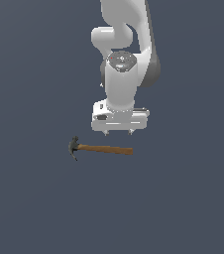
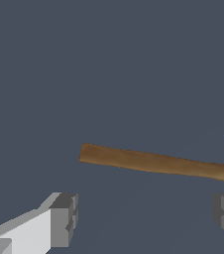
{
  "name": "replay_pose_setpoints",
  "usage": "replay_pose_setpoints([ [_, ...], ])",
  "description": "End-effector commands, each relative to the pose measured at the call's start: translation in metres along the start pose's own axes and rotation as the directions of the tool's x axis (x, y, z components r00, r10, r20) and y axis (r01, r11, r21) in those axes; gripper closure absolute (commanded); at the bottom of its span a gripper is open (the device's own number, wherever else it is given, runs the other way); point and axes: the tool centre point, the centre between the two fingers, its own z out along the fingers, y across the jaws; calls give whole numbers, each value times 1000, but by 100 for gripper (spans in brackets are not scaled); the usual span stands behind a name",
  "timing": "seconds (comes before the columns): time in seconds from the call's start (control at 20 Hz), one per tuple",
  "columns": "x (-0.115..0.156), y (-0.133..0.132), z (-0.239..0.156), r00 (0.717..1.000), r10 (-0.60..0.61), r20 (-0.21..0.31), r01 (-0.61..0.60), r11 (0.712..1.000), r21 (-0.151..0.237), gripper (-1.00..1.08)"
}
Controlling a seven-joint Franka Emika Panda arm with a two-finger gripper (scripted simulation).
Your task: Pick up the object and move it to a goal position.
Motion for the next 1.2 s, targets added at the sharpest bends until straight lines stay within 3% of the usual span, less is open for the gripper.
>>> replay_pose_setpoints([
  [0.0, 0, 0, 0, 1000, 0, 0, 0, 1000, 0, -92],
  [0.75, -2, 3, -16, 1000, -1, 4, 1, 1000, 4, -92],
  [1.15, -1, 8, -9, 998, -67, 5, 67, 998, 0, -92],
])
